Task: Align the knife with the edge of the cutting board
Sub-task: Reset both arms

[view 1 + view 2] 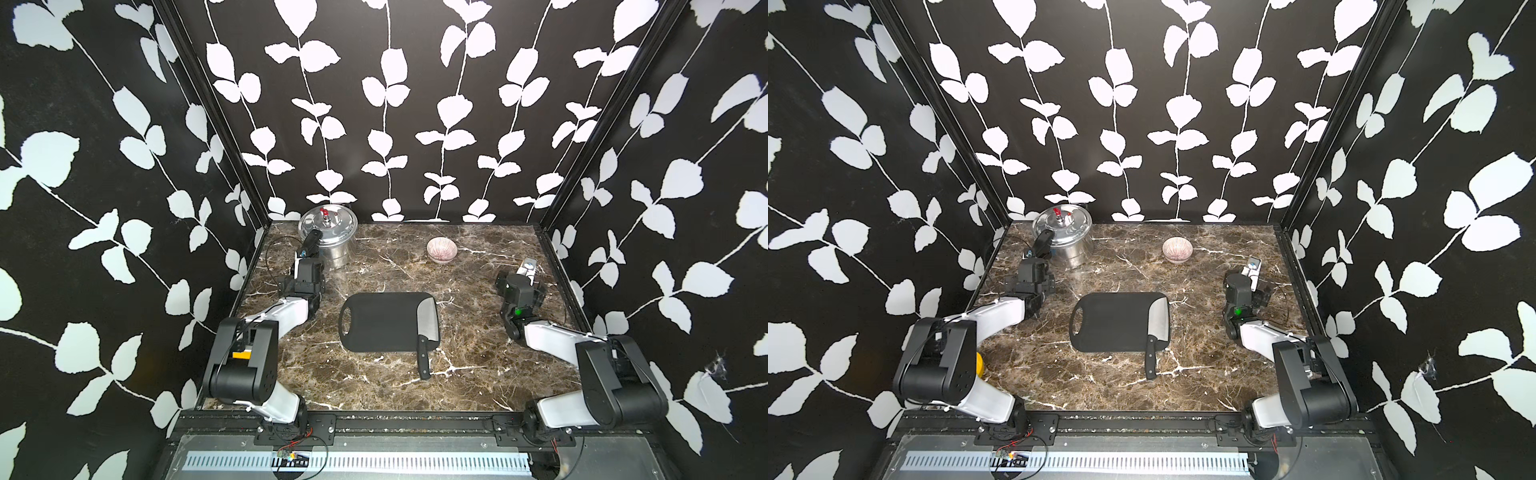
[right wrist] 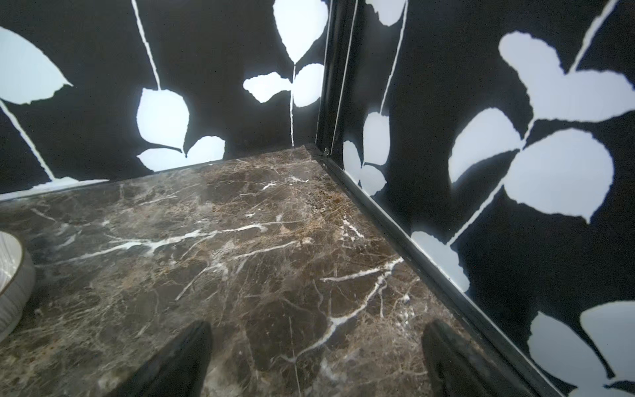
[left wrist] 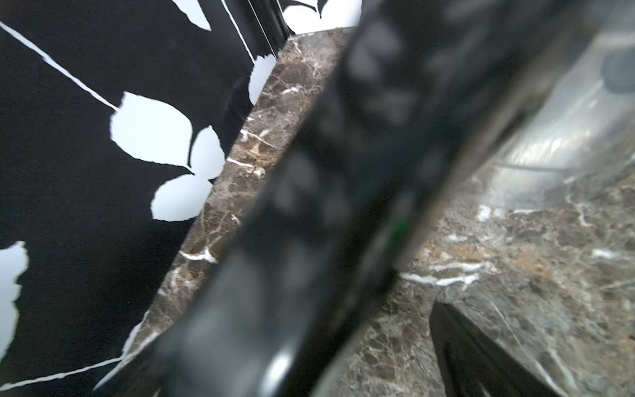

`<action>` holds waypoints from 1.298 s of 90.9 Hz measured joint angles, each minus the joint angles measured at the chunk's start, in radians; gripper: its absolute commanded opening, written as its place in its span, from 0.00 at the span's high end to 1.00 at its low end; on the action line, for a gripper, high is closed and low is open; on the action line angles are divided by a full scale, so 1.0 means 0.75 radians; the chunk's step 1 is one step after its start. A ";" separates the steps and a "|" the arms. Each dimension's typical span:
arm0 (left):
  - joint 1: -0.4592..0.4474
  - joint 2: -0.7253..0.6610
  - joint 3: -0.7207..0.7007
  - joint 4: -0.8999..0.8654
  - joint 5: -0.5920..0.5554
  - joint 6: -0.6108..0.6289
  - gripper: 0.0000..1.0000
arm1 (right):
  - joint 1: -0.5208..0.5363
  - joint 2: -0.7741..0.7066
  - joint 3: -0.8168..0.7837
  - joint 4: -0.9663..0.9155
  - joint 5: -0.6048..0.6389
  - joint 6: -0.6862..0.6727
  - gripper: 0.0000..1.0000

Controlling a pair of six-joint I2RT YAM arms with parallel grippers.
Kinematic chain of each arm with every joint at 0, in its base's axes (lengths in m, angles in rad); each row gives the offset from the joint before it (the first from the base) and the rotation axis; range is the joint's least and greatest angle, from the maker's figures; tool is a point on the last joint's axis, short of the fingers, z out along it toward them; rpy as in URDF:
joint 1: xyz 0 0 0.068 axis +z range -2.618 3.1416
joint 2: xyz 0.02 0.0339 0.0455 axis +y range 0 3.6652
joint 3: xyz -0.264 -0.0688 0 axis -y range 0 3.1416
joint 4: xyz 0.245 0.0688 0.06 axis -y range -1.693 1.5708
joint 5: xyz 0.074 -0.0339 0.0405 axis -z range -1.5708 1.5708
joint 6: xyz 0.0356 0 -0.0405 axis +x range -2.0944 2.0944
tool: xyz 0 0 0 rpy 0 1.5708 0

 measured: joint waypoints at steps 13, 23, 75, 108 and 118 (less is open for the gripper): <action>0.015 0.011 -0.137 0.194 0.057 0.063 0.01 | -0.026 -0.031 0.052 -0.122 -0.066 0.006 0.00; 0.021 0.020 -0.168 0.310 0.129 0.102 0.01 | -0.049 -0.060 0.078 -0.225 -0.105 -0.019 0.00; 0.082 0.034 -0.445 0.900 0.454 0.161 0.02 | -0.137 0.167 -0.270 0.323 -0.484 -0.218 0.00; 0.082 0.034 -0.445 0.935 0.467 0.169 0.02 | -0.139 0.166 -0.266 0.486 -0.566 -0.250 0.00; 0.082 0.034 -0.445 0.934 0.483 0.173 0.02 | -0.141 0.166 -0.266 0.486 -0.578 -0.252 0.00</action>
